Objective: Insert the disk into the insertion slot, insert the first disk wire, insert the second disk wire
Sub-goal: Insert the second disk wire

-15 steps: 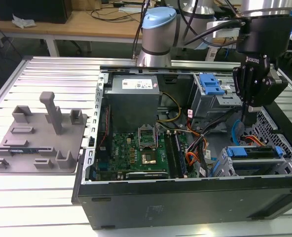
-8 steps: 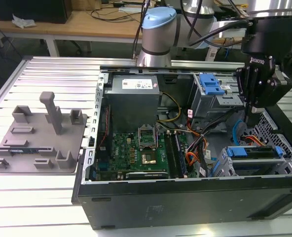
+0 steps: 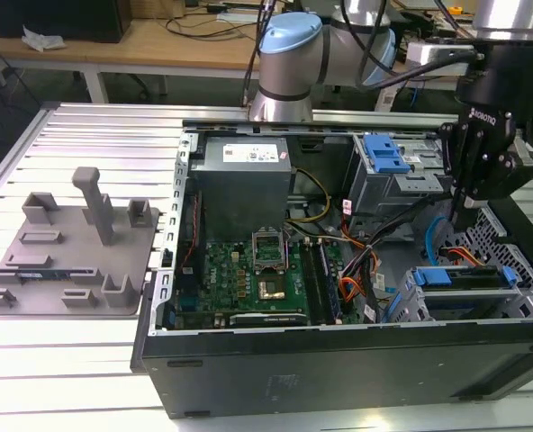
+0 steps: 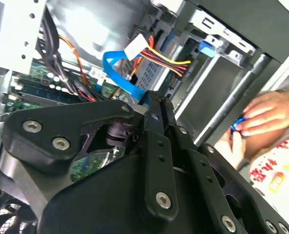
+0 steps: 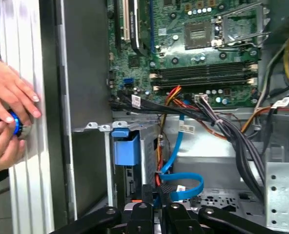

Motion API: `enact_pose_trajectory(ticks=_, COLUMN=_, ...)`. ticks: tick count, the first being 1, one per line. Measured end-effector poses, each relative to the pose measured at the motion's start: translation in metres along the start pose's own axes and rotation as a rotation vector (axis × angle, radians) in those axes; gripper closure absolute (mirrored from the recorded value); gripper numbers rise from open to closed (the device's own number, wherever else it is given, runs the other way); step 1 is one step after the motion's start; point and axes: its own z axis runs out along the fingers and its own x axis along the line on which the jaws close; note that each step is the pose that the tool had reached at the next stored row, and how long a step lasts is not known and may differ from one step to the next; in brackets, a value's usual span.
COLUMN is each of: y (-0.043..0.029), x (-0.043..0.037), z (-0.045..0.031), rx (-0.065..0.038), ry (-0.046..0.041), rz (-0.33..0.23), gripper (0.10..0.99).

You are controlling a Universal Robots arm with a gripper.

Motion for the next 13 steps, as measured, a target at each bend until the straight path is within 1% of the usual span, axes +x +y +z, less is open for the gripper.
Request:
enact_pose_trajectory(ticks=1, y=0.0, x=0.0007, z=0.0002, rx=-0.002, ry=-0.0167, rz=0.002, gripper=0.925)
enact_pose_trajectory(ticks=2, y=0.0, x=0.0018, z=0.0006, rx=-0.005, ry=-0.0399, rz=0.003, gripper=0.925)
enact_pose_trajectory(ticks=3, y=-0.0001, x=0.0037, z=0.0012, rx=-0.006, ry=-0.0613, rz=0.004, gripper=0.925)
enact_pose_trajectory(ticks=4, y=-0.0002, x=0.0067, z=0.0022, rx=-0.008, ry=-0.0794, rz=0.004, gripper=0.925)
enact_pose_trajectory(ticks=5, y=-0.0003, x=0.0095, z=0.003, rx=-0.01, ry=-0.09, rz=0.004, gripper=0.925)
enact_pose_trajectory(ticks=6, y=-0.0003, x=0.0121, z=0.0037, rx=-0.013, ry=-0.1067, rz=0.004, gripper=0.925)
enact_pose_trajectory(ticks=7, y=-0.0006, x=0.0133, z=0.0041, rx=-0.023, ry=-0.1144, rz=0.002, gripper=0.925)
enact_pose_trajectory(ticks=9, y=-0.0018, x=0.0142, z=0.0044, rx=-0.041, ry=-0.1175, rz=-0.002, gripper=0.925)
enact_pose_trajectory(ticks=10, y=-0.0048, x=0.015, z=0.0048, rx=-0.059, ry=-0.1208, rz=-0.006, gripper=0.925)
enact_pose_trajectory(ticks=11, y=-0.0078, x=0.0155, z=0.0051, rx=-0.065, ry=-0.1261, rz=-0.007, gripper=0.925)
enact_pose_trajectory(ticks=12, y=-0.0096, x=0.0163, z=0.0055, rx=-0.066, ry=-0.1347, rz=-0.007, gripper=0.925)
enact_pose_trajectory(ticks=13, y=-0.0118, x=0.0176, z=0.006, rx=-0.066, ry=-0.1477, rz=-0.007, gripper=0.925)
